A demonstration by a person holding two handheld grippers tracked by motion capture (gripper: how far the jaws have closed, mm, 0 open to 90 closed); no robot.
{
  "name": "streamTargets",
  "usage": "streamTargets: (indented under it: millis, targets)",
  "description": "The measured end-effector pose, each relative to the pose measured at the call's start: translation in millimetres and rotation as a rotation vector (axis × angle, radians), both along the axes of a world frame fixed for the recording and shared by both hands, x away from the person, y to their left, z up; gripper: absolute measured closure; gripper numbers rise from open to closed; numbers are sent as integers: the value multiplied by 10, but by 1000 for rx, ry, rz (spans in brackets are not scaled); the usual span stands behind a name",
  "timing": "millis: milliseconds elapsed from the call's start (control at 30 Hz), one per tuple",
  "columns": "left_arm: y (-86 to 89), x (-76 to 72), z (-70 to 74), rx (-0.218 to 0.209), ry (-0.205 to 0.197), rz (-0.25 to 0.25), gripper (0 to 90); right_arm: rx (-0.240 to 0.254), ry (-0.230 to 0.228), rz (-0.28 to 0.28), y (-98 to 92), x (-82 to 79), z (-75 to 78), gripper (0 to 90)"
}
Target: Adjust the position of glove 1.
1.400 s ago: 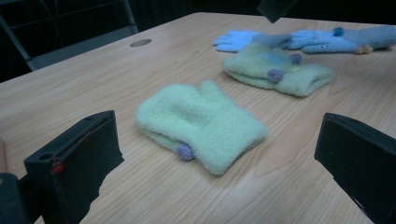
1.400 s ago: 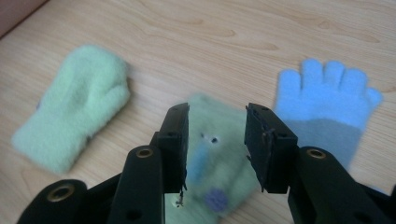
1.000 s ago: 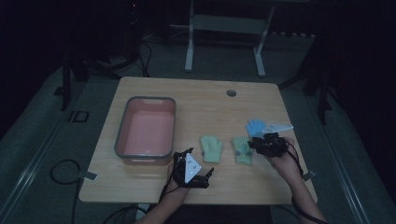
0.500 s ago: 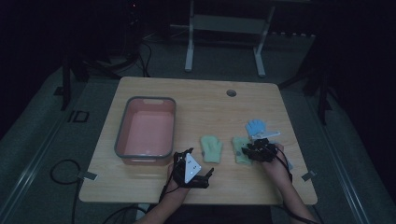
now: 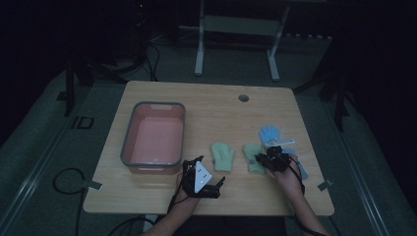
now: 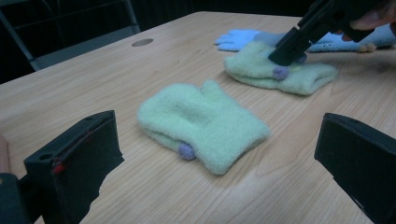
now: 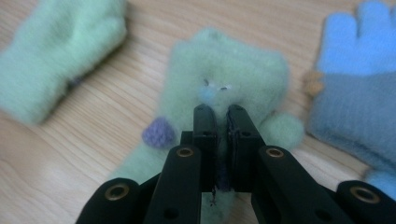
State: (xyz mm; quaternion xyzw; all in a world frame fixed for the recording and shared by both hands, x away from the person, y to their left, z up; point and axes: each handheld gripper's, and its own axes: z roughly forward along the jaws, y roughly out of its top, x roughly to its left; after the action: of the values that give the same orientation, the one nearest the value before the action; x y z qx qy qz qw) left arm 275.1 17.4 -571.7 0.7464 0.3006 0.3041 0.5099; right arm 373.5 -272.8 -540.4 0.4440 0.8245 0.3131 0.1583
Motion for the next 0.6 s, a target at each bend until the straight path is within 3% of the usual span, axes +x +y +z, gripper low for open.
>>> streamTargets:
  millis: [167,200,433,467,600]
  targets:
    - [4,2,0,-3,2,1,2,25,-40,-12,62,-46,207,846]
    - [7,0,0,-4,0,1,3,39,-53,-13,93,-54,312,846]
    - [12,-1,1,-8,2,3,3,57,-87,-10,225,-58,532,847]
    - [8,0,0,-6,1,8,2,70,-104,-1,347,-58,622,847]
    - [18,-1,0,-16,0,1,2,80,-107,4,512,-50,679,847]
